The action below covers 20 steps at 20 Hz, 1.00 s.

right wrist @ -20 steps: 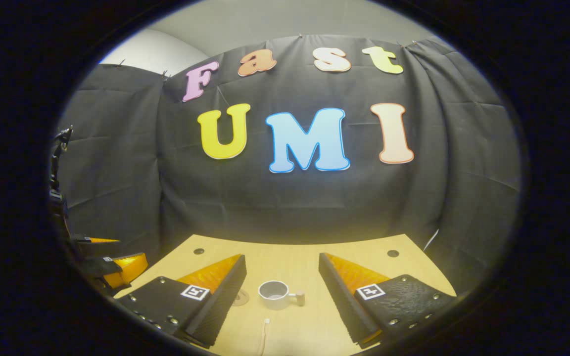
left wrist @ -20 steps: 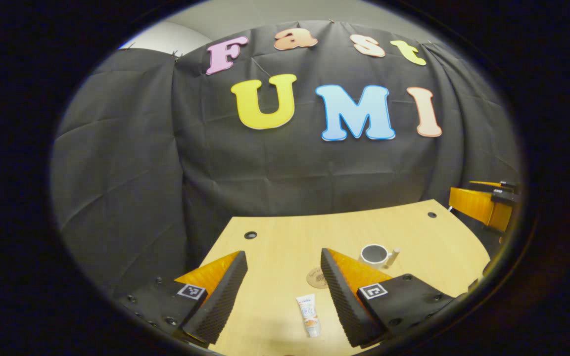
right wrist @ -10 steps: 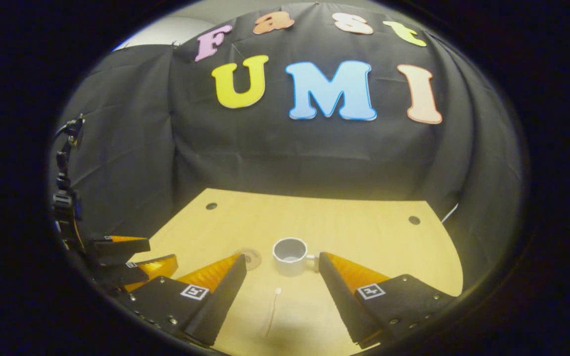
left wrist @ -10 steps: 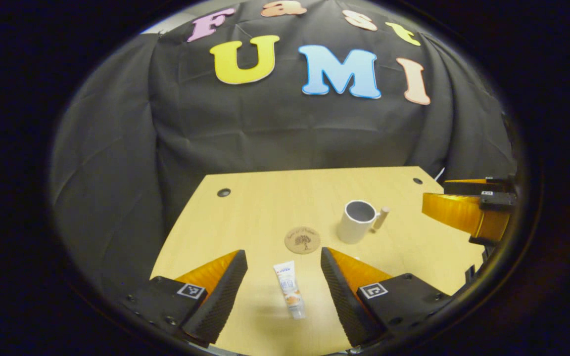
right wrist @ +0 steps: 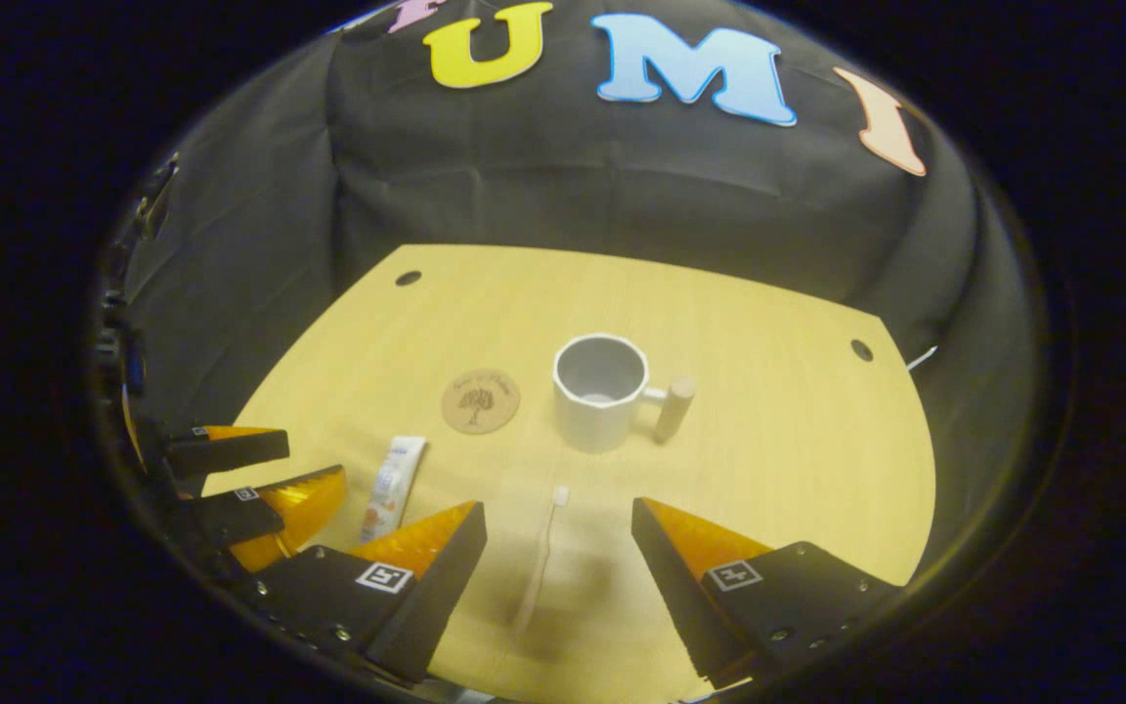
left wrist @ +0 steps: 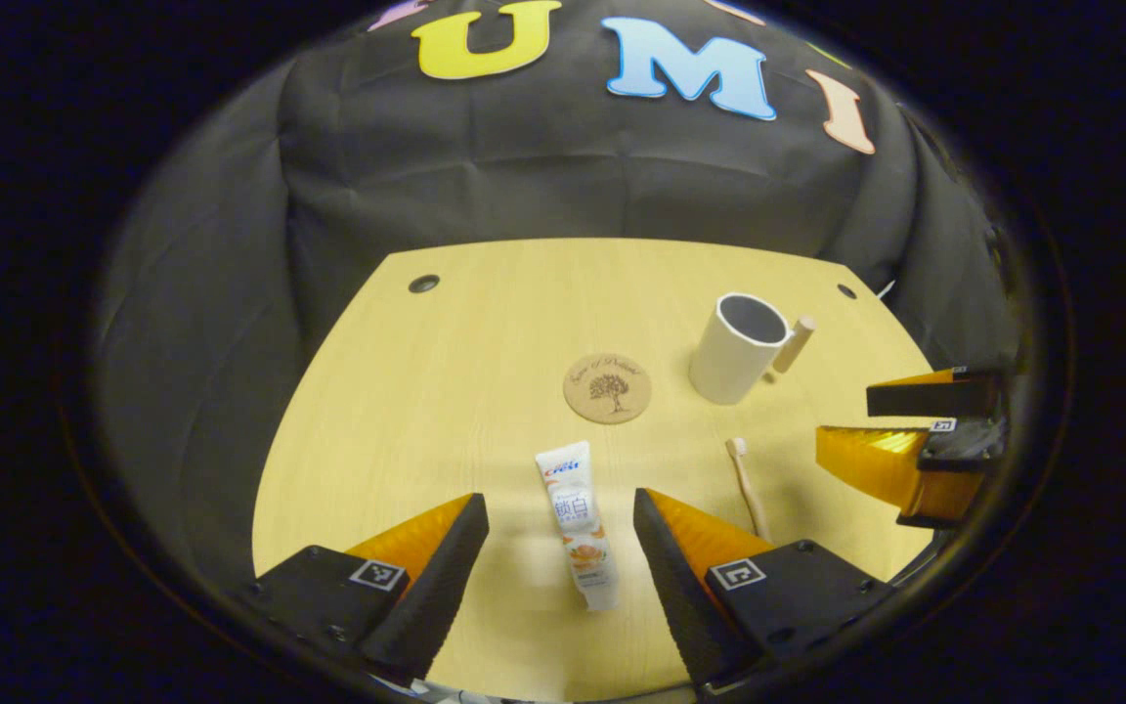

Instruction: Put the toothbrush and toothpaste on the desktop into the cup, then pick up the cup and place it on the coaster on the desktop.

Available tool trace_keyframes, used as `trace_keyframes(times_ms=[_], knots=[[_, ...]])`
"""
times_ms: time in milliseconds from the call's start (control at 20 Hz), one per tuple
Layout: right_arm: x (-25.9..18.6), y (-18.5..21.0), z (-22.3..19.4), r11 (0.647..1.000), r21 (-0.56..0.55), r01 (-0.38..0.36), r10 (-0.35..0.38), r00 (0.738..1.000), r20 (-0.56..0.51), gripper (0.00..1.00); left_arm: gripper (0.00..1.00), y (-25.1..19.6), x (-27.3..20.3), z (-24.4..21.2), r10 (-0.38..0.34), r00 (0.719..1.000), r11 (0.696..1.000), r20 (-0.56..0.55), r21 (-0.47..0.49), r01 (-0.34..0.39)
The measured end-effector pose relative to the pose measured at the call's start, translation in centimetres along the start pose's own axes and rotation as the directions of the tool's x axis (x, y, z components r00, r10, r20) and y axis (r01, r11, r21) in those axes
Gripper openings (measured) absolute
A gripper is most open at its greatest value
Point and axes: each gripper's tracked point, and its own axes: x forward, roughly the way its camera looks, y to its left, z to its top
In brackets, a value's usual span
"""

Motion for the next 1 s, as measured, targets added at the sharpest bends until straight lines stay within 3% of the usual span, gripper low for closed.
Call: trace_keyframes(times_ms=[300,1000], knots=[[4.0,0.6,-3.7,1.0,0.023,-0.004,0.008,0.985,-0.171,0.93,0.98,0.8,3.9,-3.2,0.009,0.989,0.998,-0.144,-0.061,-0.018],[7.7,0.9,-7.7,1.0,-0.001,0.019,-0.019,0.943,-0.332,0.95,0.99,1.2,7.2,-8.2,0.043,0.941,0.991,-0.334,-0.102,-0.081]])
